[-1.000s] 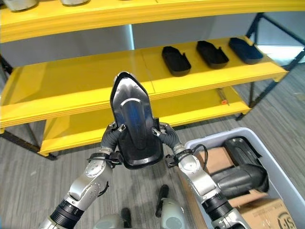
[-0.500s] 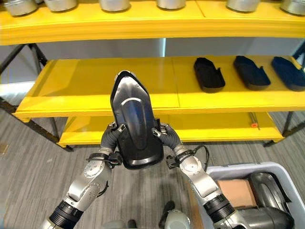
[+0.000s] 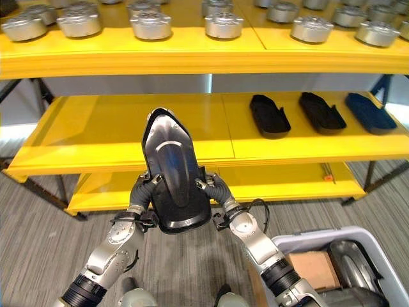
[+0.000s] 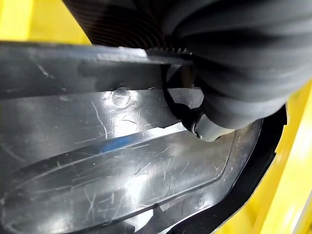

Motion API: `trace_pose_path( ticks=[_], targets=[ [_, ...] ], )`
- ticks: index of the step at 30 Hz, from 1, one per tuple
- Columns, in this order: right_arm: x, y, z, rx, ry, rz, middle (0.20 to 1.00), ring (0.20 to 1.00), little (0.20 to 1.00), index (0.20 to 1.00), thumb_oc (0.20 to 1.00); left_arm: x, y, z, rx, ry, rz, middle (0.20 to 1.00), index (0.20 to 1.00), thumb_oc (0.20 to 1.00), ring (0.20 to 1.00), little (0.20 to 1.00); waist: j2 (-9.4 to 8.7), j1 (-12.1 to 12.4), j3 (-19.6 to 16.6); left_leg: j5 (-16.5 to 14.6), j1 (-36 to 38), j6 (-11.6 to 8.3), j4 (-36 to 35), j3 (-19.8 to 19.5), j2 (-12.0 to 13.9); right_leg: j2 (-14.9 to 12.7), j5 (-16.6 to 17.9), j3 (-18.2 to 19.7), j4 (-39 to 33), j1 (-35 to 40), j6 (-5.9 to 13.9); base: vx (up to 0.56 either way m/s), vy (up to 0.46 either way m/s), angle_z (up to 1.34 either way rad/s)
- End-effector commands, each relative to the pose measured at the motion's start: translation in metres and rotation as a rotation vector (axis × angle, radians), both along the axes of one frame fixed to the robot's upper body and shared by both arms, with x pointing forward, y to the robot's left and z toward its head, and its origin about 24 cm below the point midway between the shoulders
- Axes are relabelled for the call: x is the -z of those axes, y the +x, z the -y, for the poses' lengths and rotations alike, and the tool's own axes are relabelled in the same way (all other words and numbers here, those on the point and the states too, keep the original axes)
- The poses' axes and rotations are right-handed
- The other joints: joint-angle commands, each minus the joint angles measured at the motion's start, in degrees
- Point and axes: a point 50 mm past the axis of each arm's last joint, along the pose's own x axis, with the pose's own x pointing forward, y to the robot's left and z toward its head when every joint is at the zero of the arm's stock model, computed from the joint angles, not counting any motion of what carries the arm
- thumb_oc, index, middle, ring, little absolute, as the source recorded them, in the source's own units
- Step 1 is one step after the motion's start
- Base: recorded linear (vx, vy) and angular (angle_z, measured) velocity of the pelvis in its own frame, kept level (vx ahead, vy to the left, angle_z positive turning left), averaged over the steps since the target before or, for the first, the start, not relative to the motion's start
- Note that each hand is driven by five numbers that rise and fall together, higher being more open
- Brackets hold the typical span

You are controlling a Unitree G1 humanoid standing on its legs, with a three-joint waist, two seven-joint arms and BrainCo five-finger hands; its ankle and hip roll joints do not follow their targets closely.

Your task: Move parts from the plastic box to the shelf.

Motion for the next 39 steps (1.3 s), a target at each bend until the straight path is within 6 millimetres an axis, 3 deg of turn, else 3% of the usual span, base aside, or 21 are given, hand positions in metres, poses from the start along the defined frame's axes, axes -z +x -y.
trace_pose_path(
  ticks=[1, 6, 12, 19, 21, 23, 24, 25, 26, 27, 29, 33, 39],
  targets=[
    [-0.018, 0.002, 0.018, 0.047, 0.114, 0.083, 0.2, 0.2, 0.2, 0.2, 0.2, -0.049, 0.018, -0.041, -0.139, -0.012, 0.272, 0.2, 0.2, 0.2, 0.2, 0.2, 0.81, 0.4, -1.8, 2.2, 3.4, 0.85, -1.0, -0.8, -4.0, -2.3, -2.1, -3.1, 2.5, 2.6, 3.15, 0.15, 0.249, -0.36],
    [-0.016, 0.005, 0.018, 0.131, 0.128, 0.086, 0.2, 0.2, 0.2, 0.2, 0.2, -0.058, 0.037, -0.014, -0.071, 0.065, 0.281, 0.2, 0.2, 0.2, 0.2, 0.2, 0.78, -1.0, -2.2, -0.5, 4.3, 4.66, -1.3, -2.9, -10.2, -2.6, -2.9, 0.4, 6.8, 1.0, 3.93, 0.18, 0.286, -0.08],
    [-0.024, 0.01, 0.018, 0.125, 0.123, 0.104, 0.2, 0.2, 0.2, 0.2, 0.2, -0.063, 0.048, -0.004, -0.051, 0.123, 0.27, 0.2, 0.2, 0.2, 0.2, 0.2, 1.03, -2.3, -2.3, -1.6, 5.0, 6.83, -1.7, -2.2, -12.1, -1.6, -3.6, 1.9, 12.7, -1.8, 4.64, 0.08, 0.202, -0.15],
    [-0.03, 0.012, 0.014, 0.105, 0.098, 0.117, 0.2, 0.2, 0.2, 0.2, 0.2, -0.064, 0.053, -0.004, -0.045, 0.162, 0.267, 0.2, 0.2, 0.2, 0.2, 0.2, 1.55, -1.6, -2.2, -3.2, 4.8, 9.84, -2.5, 0.3, -15.3, -3.2, -3.7, -1.8, 27.2, -6.9, 5.17, 0.04, 0.172, -0.38],
    [-0.026, 0.01, 0.019, 0.119, 0.094, 0.116, 0.2, 0.2, 0.2, 0.2, 0.2, -0.063, 0.054, -0.002, -0.037, 0.181, 0.264, 0.2, 0.2, 0.2, 0.2, 0.2, 0.59, -4.7, -1.2, -4.6, 6.7, 10.78, -2.8, -0.9, -16.9, 1.5, 0.4, 4.4, 25.7, -11.9, 5.75, 0.13, -0.028, -0.55],
    [-0.023, 0.008, 0.025, 0.152, 0.094, 0.116, 0.2, 0.2, 0.2, 0.2, 0.2, -0.063, 0.054, 0.003, -0.015, 0.183, 0.261, 0.2, 0.2, 0.2, 0.2, 0.2, 0.1, -6.5, -0.9, -5.4, 7.3, 10.75, -2.6, -3.1, -17.4, 3.8, 1.6, 8.9, 20.0, -13.1, 5.24, 0.16, -0.138, 0.0],
    [-0.021, 0.006, 0.033, 0.198, 0.095, 0.117, 0.2, 0.2, 0.2, 0.2, 0.2, -0.065, 0.055, 0.011, 0.018, 0.187, 0.264, 0.2, 0.2, 0.2, 0.2, 0.2, -0.56, -8.1, -0.8, -6.6, 7.8, 10.77, -1.9, -6.0, -17.9, 3.5, 2.9, 14.3, 13.2, -12.8, 5.73, 0.25, -0.268, 0.72],
    [-0.018, 0.004, 0.038, 0.217, 0.102, 0.112, 0.2, 0.2, 0.2, 0.2, 0.2, -0.066, 0.056, 0.017, 0.034, 0.199, 0.265, 0.2, 0.2, 0.2, 0.2, 0.2, -1.17, -8.7, -1.0, -7.5, 7.9, 10.3, -1.1, -6.9, -17.9, 1.8, 6.5, 16.8, 9.0, -13.3, 6.85, 0.24, -0.277, 1.05],
    [-0.018, 0.003, 0.038, 0.216, 0.105, 0.114, 0.2, 0.2, 0.2, 0.2, 0.2, -0.066, 0.055, 0.017, 0.036, 0.205, 0.264, 0.2, 0.2, 0.2, 0.2, 0.2, -1.58, -8.7, -0.7, -8.1, 8.3, 10.08, -0.9, -6.6, -17.8, 0.7, 9.0, 16.8, 8.7, -14.3, 7.69, 0.17, -0.221, 1.45],
    [-0.017, 0.003, 0.037, 0.212, 0.107, 0.117, 0.2, 0.2, 0.2, 0.2, 0.2, -0.066, 0.055, 0.017, 0.036, 0.209, 0.263, 0.2, 0.2, 0.2, 0.2, 0.2, -1.81, -8.7, -0.6, -8.5, 8.5, 10.0, -0.7, -6.3, -17.7, 0.1, 10.3, 16.8, 8.6, -14.8, 8.16, 0.16, -0.186, 1.06],
    [-0.021, 0.005, 0.035, 0.169, 0.094, 0.131, 0.2, 0.2, 0.2, 0.2, 0.2, -0.067, 0.052, 0.016, 0.007, 0.237, 0.265, 0.2, 0.2, 0.2, 0.2, 0.2, -1.82, -7.6, -0.1, -7.8, 9.4, 7.93, 0.2, -2.1, -15.2, -0.5, 6.9, 10.7, 4.6, -11.2, 7.47, 0.26, -0.272, 0.43],
    [-0.036, 0.015, 0.033, 0.136, 0.055, 0.16, 0.2, 0.2, 0.2, 0.2, 0.2, -0.069, 0.05, 0.009, -0.038, 0.225, 0.246, 0.2, 0.2, 0.2, 0.2, 0.2, -1.62, -5.8, -1.2, -6.1, 8.3, 5.4, 0.8, 0.2, -13.2, 0.8, 4.1, 6.2, 0.2, -5.3, 4.89, 0.23, -0.188, -0.03],
    [-0.057, 0.029, 0.033, 0.151, 0.028, 0.199, 0.2, 0.2, 0.2, 0.2, 0.2, -0.072, 0.05, -0.002, -0.045, 0.215, 0.252, 0.2, 0.2, 0.2, 0.2, 0.2, -1.48, -4.0, -1.5, -5.7, 5.8, 4.49, 2.5, 0.1, -11.5, 1.6, 1.6, 4.2, -0.5, -3.6, 3.12, 0.11, -0.122, -0.08]
  ],
)
